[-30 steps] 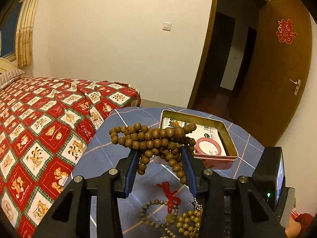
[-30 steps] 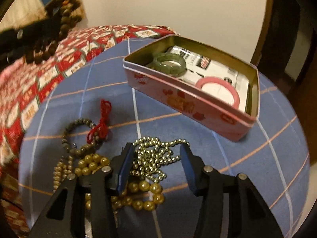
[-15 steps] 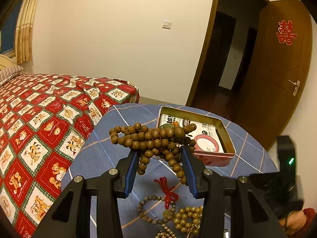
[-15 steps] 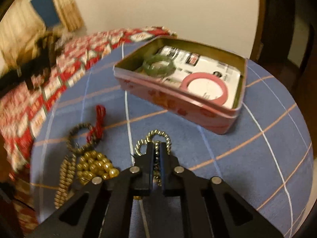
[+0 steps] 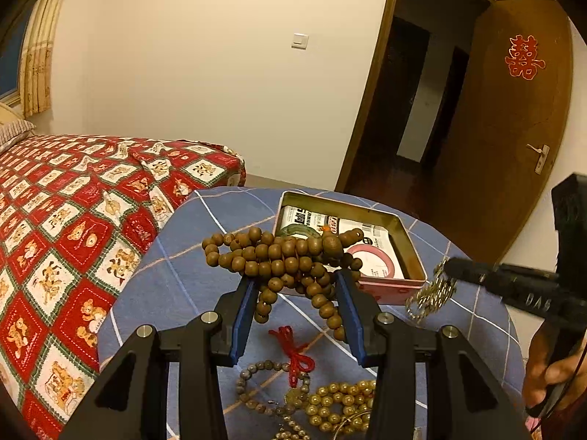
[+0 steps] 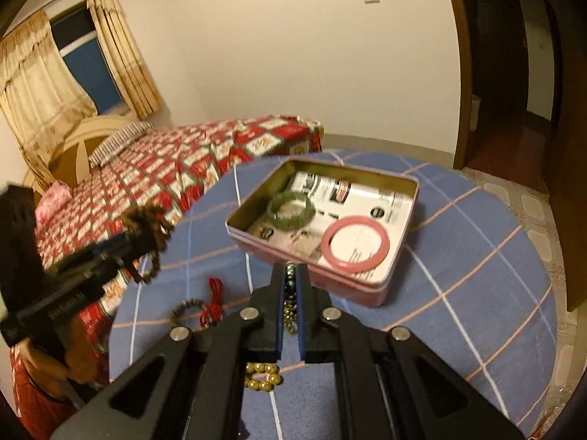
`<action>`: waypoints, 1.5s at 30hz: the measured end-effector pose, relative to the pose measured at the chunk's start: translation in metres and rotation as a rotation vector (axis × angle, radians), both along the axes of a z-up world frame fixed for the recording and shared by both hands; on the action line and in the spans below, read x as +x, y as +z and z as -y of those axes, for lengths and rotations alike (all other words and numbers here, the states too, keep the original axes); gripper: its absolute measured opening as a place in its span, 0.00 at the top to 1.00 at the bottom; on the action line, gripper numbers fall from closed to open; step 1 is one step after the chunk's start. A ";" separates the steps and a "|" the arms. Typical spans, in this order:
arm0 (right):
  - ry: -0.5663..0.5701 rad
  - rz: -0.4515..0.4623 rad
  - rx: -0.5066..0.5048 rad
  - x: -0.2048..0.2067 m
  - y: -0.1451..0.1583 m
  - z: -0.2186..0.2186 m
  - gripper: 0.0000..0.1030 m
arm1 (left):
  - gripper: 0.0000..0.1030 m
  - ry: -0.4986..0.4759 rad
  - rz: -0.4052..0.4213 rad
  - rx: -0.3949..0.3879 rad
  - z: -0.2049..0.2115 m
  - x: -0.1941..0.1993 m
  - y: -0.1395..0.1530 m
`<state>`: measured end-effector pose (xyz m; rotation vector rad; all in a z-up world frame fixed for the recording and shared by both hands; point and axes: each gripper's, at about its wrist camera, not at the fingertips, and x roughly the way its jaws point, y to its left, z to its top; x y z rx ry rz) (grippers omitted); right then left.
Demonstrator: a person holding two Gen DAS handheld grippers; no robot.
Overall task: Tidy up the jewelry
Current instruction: 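Lift both bead strands and carry them into the pink tin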
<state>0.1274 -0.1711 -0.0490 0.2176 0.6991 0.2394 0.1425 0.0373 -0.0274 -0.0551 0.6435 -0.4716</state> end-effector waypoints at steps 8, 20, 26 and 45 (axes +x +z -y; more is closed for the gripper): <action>-0.043 0.039 -0.029 0.012 0.013 0.012 0.92 | 0.57 -0.045 -0.004 0.034 0.022 0.008 -0.004; -0.087 0.122 -0.028 0.052 0.040 0.030 0.92 | 0.57 -0.094 0.036 0.034 0.058 0.048 0.008; -0.129 0.089 -0.010 0.089 0.025 0.041 0.92 | 0.57 -0.112 0.021 0.062 0.084 0.079 -0.003; -0.165 -0.057 0.005 0.143 -0.043 0.062 0.92 | 0.57 -0.124 -0.117 0.176 0.132 0.139 -0.062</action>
